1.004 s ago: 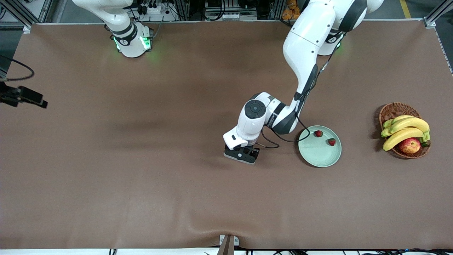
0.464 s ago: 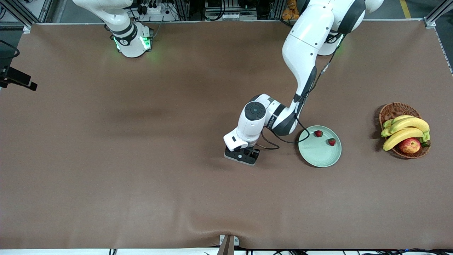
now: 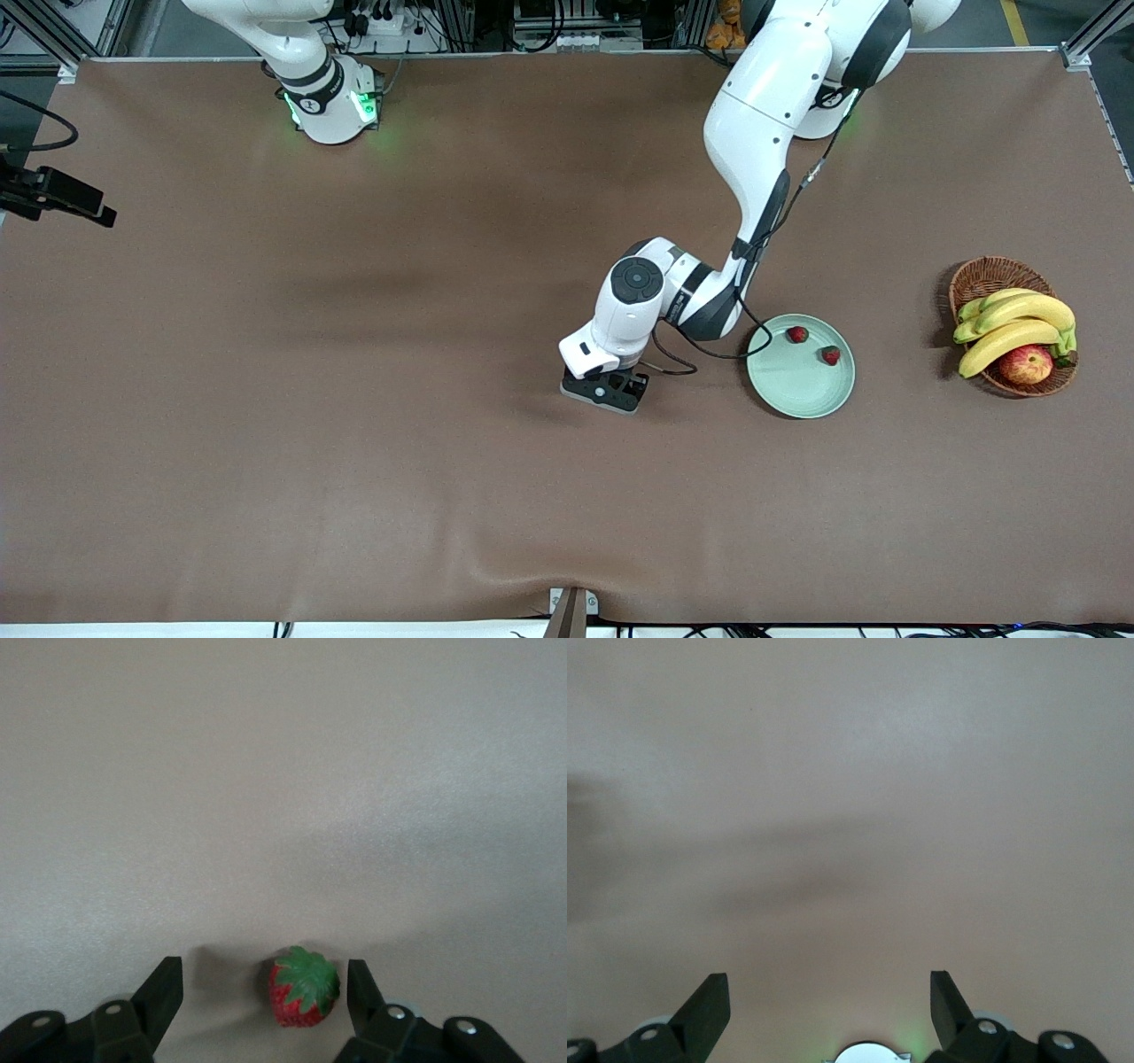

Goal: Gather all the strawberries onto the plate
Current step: 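Grasp the last strawberry with the left gripper while the right gripper retracts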

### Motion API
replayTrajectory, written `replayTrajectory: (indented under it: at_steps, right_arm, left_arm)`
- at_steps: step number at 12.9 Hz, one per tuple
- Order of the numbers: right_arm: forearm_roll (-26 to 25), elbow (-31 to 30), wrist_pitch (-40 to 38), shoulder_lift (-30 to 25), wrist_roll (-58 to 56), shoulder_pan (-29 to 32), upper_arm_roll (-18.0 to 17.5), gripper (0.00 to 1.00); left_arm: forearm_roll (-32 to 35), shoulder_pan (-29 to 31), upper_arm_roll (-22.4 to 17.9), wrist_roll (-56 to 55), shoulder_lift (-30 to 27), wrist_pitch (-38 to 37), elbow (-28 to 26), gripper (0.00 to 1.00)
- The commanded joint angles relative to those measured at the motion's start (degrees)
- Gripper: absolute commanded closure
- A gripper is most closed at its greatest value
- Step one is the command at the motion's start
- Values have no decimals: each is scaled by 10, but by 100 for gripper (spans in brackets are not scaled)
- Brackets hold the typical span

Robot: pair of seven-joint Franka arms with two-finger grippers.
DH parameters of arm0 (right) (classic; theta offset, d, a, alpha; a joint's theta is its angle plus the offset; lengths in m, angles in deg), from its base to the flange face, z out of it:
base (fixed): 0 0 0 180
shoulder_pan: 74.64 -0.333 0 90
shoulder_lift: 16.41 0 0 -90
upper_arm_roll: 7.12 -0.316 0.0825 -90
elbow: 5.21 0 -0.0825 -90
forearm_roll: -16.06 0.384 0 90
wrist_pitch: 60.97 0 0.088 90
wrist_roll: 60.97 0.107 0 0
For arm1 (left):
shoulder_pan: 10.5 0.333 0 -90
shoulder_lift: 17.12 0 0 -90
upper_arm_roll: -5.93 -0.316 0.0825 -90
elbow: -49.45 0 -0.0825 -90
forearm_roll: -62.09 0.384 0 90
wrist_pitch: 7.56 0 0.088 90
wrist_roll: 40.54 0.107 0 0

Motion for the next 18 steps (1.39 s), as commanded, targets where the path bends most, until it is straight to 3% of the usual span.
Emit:
replayTrajectory:
  at_steps: [1, 4, 6, 7, 9, 10, 14, 18]
  right_arm:
    - [-13, -8, -13, -14, 12, 19, -17, 0]
    - [-52, 3, -16, -13, 9, 9, -27, 0]
    - [-51, 8, -23, -13, 12, 13, -35, 0]
    - [-40, 8, -23, -11, 12, 18, -35, 0]
    - [8, 8, -27, -11, 13, 36, -33, 0]
    - [14, 8, -29, -12, 15, 35, -32, 0]
    - [14, 8, -30, -12, 18, 32, -31, 0]
    - [14, 8, -33, -14, 19, 31, -31, 0]
  left_arm:
    - [10, -12, -4, -33, 13, 5, 20, 17]
    - [10, -13, -4, -36, 14, 5, 20, 19]
    - [12, -16, -4, -36, 14, 5, 18, 35]
    - [12, -16, -5, -35, 14, 5, 19, 48]
    - [13, -16, -5, -32, 12, 5, 18, 90]
    - [16, -17, -5, -32, 11, 5, 18, 100]
    - [34, -2, -4, -30, -38, -10, -4, 100]
    - [34, 51, 0, -19, -175, -87, -114, 100]
